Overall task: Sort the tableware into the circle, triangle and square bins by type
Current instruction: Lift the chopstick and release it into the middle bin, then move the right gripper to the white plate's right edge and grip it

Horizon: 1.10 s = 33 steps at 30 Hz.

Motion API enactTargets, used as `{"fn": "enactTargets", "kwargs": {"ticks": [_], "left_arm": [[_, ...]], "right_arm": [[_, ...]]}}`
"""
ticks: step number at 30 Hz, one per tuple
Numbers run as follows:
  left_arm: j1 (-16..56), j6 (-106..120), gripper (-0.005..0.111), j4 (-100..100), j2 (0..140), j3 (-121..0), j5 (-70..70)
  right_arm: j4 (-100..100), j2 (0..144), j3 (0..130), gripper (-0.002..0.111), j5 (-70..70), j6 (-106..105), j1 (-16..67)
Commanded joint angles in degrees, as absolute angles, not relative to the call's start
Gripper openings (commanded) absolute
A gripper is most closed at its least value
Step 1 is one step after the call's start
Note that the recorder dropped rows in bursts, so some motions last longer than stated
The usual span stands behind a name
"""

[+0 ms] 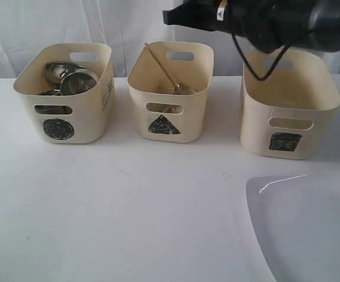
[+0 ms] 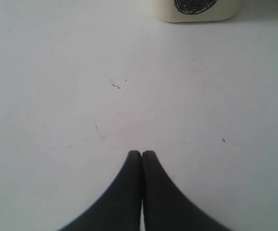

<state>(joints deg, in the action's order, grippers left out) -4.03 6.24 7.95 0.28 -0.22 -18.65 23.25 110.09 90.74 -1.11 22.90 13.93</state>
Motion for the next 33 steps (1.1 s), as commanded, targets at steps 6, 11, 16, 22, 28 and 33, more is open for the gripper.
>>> {"fn": "enactTargets", "kwargs": {"ticks": [6, 11, 16, 22, 28, 33], "left_arm": [[-3.95, 6.24, 0.0, 8.23, 0.0, 0.0, -20.21], [-3.95, 6.24, 0.0, 8.23, 0.0, 0.0, -20.21], [-3.95, 6.24, 0.0, 8.23, 0.0, 0.0, -20.21], [-3.95, 6.24, 0.0, 8.23, 0.0, 0.0, -20.21], [-3.95, 6.24, 0.0, 8.23, 0.0, 0.0, -20.21], [-3.95, 6.24, 0.0, 8.23, 0.0, 0.0, -20.21]], "right_arm": [[39.4, 95.63, 89.08, 0.0, 41.93, 21.9, 11.84], [39.25, 87.26, 78.18, 0.0, 45.34, 25.67, 5.36], [31.22, 82.72, 65.12, 0.0, 45.53, 15.29, -4.51], [-15.37, 87.47, 59.21, 0.0, 49.94, -29.92, -15.94], [-23.91, 89.52, 59.32, 0.0, 55.51, -46.28, -17.24], [-16.99, 89.52, 59.22, 0.011, 55.3, -45.89, -17.24]]}}
